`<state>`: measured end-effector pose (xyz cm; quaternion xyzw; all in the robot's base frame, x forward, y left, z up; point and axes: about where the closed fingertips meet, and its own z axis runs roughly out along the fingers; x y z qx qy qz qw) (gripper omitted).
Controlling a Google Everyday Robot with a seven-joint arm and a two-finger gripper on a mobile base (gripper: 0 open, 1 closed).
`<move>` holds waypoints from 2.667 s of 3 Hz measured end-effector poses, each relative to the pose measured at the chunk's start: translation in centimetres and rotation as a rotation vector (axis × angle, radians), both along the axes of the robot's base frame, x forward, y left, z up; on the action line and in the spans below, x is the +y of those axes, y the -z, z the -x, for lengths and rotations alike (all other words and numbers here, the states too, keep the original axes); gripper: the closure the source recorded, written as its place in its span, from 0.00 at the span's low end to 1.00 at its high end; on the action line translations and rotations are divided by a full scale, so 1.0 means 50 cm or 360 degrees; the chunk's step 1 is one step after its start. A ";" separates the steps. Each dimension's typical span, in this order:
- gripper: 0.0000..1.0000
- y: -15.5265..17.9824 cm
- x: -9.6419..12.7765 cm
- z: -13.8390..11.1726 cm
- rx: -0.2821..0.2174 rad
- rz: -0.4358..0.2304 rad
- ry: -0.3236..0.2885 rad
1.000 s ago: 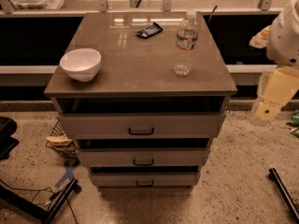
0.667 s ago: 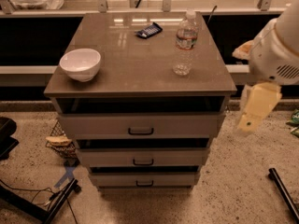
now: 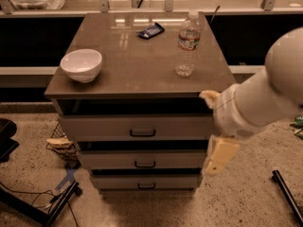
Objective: Open top drawer
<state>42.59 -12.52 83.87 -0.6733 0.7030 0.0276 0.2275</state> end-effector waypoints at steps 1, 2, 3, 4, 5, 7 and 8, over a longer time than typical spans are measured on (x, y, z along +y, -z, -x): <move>0.00 0.104 0.072 -0.009 -0.0058 -0.0029 -0.0115; 0.00 0.177 0.136 -0.033 -0.0107 0.0027 -0.0182; 0.00 0.223 0.185 -0.053 -0.0141 0.0159 -0.0221; 0.00 0.223 0.182 -0.071 -0.0174 0.0219 -0.0187; 0.00 0.223 0.182 -0.071 -0.0174 0.0219 -0.0187; 0.00 0.319 0.173 -0.105 -0.0067 0.0438 -0.0111; 0.00 0.352 0.186 -0.116 -0.0047 0.0509 -0.0103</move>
Offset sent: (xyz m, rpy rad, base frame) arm 0.0370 0.1042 -0.1390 -0.0781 -0.0811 0.1177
